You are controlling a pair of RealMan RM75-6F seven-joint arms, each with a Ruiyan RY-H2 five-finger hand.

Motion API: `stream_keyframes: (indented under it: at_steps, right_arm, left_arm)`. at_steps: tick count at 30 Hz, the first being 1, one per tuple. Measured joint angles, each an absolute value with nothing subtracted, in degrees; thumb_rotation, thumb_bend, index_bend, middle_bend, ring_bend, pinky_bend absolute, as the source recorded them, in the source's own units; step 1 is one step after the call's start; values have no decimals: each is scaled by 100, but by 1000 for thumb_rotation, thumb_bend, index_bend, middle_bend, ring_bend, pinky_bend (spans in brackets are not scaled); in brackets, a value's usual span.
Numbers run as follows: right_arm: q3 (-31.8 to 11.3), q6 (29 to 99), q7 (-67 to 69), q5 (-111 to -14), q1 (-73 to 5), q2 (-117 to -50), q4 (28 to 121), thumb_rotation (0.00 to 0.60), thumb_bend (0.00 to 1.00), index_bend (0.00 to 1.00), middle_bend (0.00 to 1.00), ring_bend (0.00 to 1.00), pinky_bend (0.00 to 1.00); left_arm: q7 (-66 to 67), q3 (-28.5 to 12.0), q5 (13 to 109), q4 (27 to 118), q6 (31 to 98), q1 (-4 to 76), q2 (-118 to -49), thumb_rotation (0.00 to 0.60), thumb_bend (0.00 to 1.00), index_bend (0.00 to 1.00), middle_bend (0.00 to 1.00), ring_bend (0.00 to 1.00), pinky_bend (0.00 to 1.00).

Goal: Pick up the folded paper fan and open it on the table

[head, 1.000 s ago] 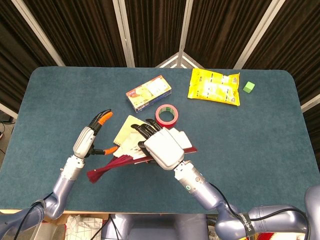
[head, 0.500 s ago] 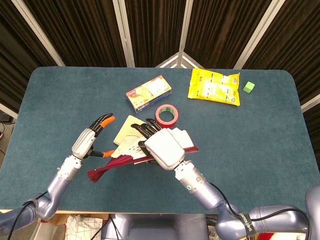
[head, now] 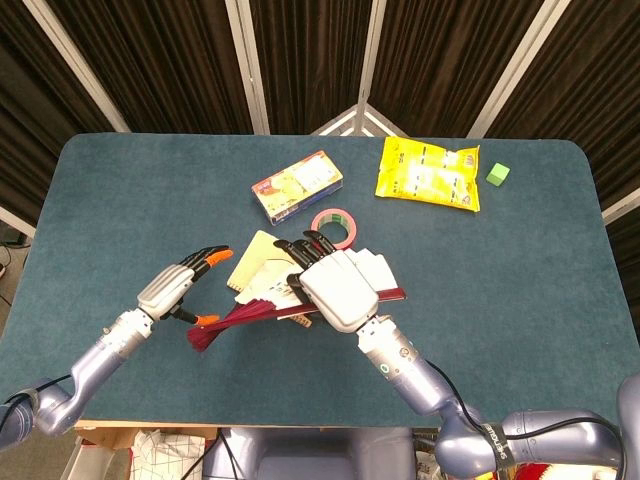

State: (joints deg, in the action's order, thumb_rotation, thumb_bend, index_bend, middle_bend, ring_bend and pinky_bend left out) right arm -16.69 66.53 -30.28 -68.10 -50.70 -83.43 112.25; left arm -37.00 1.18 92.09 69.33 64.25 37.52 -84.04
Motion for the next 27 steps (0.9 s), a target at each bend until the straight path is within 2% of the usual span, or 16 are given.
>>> stream_keyframes:
  at_steps: [11,15,20,27]
  right_arm:
    - [-1606,6638,-2936,-7050,-5068,-8371,11358,600,469,796,210,242,170]
    - [-1596,6634,-2961,-7115,-5074,-8361,11439,600,469,795,210,242,170]
    - [-1591,6626,-2981,-7134,-5074,-8346,11523,600,469,796,210,242,170]
    - [-1576,6638,-2973,-7166,-5040,-8296,11554,600,469,795,210,242,170]
  left_arm:
    - [-3690,-98,9044,6251,6569,3736,-9373,600,83,183,11,0,104]
    - [-3868,-178,9064,6019,6769,3734,-9731,600,166,301,87,0,106]
    - [-4142,-306,9130,5691,7196,3720,-10171,600,295,472,198,0,163]
    - [-4031,-378,9166,5594,7428,3684,-10322,600,426,671,320,6,204]
